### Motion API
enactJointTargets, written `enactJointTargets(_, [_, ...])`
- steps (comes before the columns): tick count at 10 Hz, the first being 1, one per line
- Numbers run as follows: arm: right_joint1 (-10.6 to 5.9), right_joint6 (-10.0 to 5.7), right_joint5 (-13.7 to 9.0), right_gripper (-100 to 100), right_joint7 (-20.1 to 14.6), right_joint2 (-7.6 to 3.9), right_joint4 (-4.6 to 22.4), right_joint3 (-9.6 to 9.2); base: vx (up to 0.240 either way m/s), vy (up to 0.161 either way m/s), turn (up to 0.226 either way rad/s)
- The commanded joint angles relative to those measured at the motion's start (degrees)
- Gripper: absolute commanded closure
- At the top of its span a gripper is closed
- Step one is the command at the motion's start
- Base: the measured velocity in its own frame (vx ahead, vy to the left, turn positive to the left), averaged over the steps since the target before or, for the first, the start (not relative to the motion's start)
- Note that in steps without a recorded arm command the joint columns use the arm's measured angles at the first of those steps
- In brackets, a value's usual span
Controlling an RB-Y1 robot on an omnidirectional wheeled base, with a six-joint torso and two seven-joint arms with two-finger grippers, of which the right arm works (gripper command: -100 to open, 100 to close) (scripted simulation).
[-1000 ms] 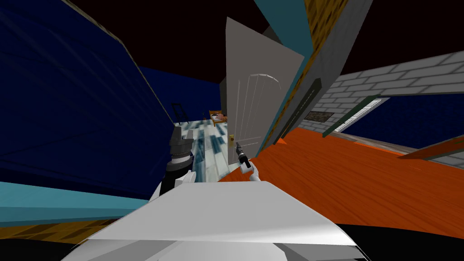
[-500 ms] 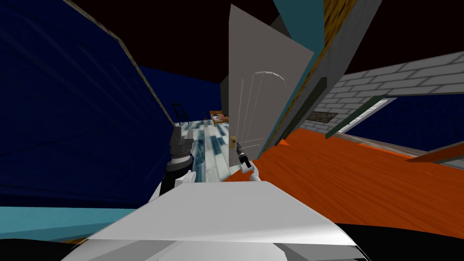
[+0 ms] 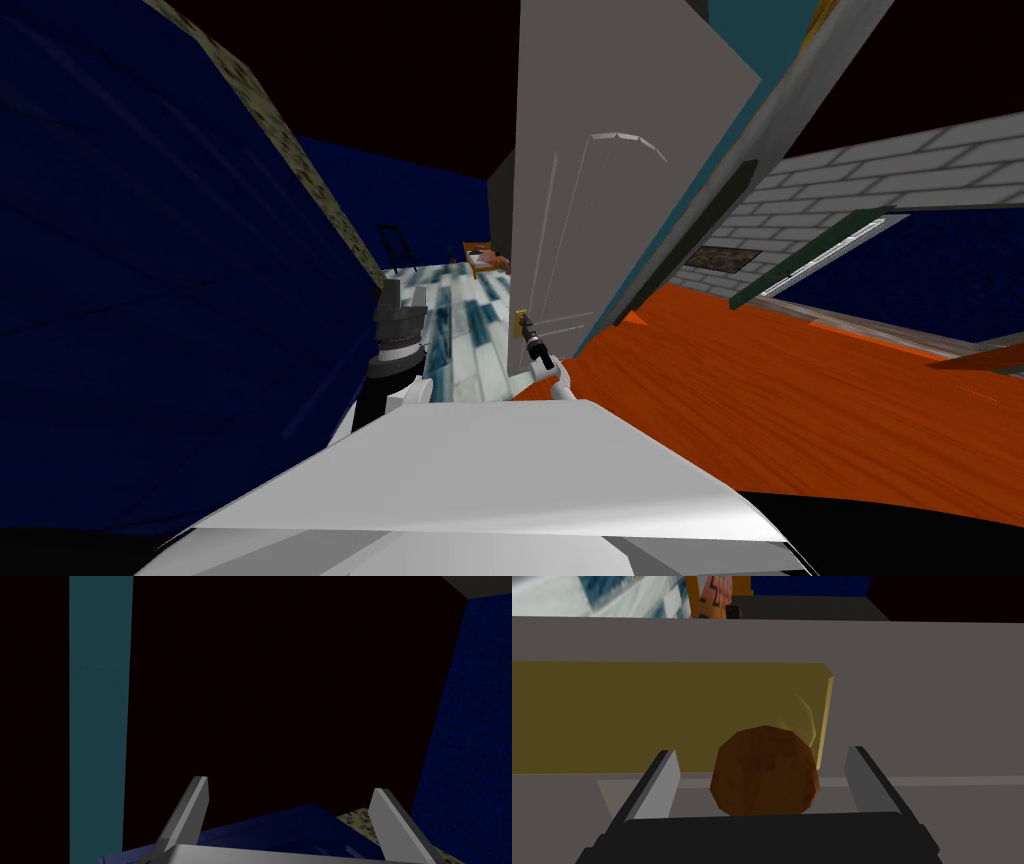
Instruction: Push the door open
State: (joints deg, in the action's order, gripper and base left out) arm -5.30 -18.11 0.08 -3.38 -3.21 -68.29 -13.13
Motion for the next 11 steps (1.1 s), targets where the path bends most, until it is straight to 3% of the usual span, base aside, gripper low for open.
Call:
enactJointTargets(1, [0.04, 0.04, 0.0, 100, -0.02, -0.03, -0.02, -0.02, -0.012, -0.001, -0.006])
enactJointTargets(6, [0.04, 0.04, 0.0, 100, -0.02, -0.03, -0.02, -0.02, -0.018, -0.005, -0.001])
enactJointTargets(11, [-0.17, 0.21, -0.39, 100, 0.55, -1.03, 0.54, 2.73, 0.146, 0.086, -0.044])
